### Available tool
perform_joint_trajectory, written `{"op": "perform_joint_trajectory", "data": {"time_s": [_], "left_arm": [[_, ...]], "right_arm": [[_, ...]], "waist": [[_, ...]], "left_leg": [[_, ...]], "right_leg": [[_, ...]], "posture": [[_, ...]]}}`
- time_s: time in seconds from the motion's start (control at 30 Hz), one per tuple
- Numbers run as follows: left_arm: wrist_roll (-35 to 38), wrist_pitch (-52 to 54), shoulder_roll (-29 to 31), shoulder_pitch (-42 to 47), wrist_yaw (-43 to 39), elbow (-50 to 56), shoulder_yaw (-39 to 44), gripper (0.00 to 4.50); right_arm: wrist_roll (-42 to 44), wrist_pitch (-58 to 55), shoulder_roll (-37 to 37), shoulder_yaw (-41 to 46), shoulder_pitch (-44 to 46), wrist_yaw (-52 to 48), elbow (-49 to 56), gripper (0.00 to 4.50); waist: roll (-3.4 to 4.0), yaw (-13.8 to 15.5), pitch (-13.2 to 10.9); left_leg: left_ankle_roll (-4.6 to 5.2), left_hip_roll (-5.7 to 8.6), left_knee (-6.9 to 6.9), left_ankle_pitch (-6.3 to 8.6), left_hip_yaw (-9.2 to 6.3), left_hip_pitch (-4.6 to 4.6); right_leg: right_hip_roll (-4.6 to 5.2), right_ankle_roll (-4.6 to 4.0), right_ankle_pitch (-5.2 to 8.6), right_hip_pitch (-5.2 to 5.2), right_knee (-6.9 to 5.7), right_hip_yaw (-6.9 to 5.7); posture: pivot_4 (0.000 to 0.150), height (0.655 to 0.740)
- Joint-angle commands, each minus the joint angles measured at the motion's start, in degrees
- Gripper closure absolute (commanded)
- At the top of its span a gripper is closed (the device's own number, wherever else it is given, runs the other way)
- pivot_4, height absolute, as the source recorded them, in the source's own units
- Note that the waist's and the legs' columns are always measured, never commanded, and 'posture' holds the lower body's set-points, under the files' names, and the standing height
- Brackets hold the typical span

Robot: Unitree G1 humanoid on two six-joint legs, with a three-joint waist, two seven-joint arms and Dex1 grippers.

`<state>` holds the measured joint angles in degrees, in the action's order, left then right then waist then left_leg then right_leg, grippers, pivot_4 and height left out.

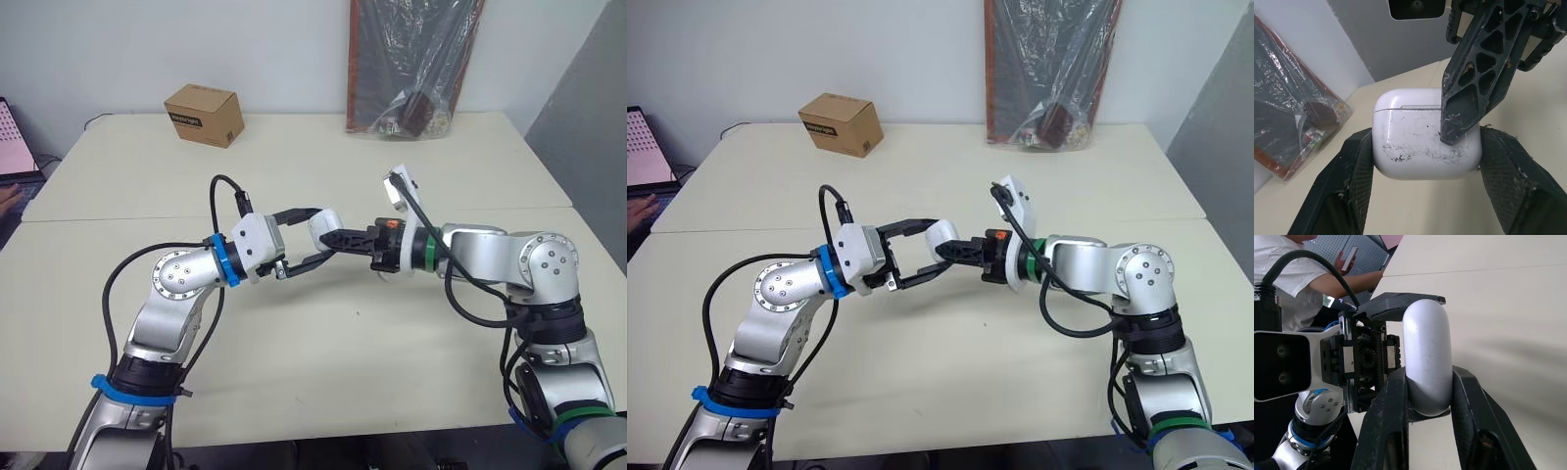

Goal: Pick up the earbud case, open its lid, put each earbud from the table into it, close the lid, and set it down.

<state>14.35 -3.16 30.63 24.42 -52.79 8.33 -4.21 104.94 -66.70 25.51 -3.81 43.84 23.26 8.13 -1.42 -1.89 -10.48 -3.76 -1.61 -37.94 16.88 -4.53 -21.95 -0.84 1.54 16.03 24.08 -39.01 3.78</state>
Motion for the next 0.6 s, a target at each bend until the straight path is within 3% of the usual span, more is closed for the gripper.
{"op": "perform_joint_trajectory", "data": {"time_s": [0.03,0.1,0.27,0.43,0.6], "left_arm": [[0.2,2.3,0.7,0.2,0.8,1.9,0.5,1.73],[2.6,5.5,0.6,0.5,0.3,2.0,0.9,1.73],[5.8,15.6,3.4,0.1,-1.3,5.1,0.6,0.04],[13.5,33.9,8.3,1.5,-2.2,3.4,3.8,0.02],[20.2,47.1,12.5,7.4,-6.8,0.1,3.8,0.02]], "right_arm": [[2.7,1.4,0.5,-0.3,0.6,-1.8,1.3,3.76],[2.8,1.5,0.7,-0.6,0.6,-2.1,1.4,3.76],[3.0,1.9,1.8,-1.1,0.6,-2.4,1.6,3.76],[-2.4,-0.8,6.0,-1.4,2.5,-7.5,1.5,3.76],[-23.3,-3.2,13.1,-7.7,6.0,-24.5,7.9,3.76]], "waist": [[0.0,0.0,0.0],[0.0,0.0,0.0],[0.0,-0.1,0.0],[0.0,-0.1,0.0],[0.04,0.0,0.0]], "left_leg": [[0.0,0.0,0.0,0.0,0.0,0.0],[0.0,-0.01,0.0,0.0,0.0,0.0],[0.0,-0.02,0.0,0.0,-0.02,0.01],[0.01,-0.01,0.0,0.0,-0.03,0.0],[0.02,-0.02,-0.02,-0.01,-0.09,-0.01]], "right_leg": [[0.0,0.0,0.0,0.0,0.0,0.0],[0.0,0.0,0.0,0.0,0.0,-0.01],[-0.03,0.0,0.0,0.01,-0.02,-0.02],[-0.02,0.0,0.0,0.01,-0.01,-0.04],[-0.07,0.01,0.01,0.03,-0.01,-0.14]], "posture": [[0.15,0.74],[0.15,0.74],[0.15,0.74],[0.15,0.74],[0.15,0.74]]}}
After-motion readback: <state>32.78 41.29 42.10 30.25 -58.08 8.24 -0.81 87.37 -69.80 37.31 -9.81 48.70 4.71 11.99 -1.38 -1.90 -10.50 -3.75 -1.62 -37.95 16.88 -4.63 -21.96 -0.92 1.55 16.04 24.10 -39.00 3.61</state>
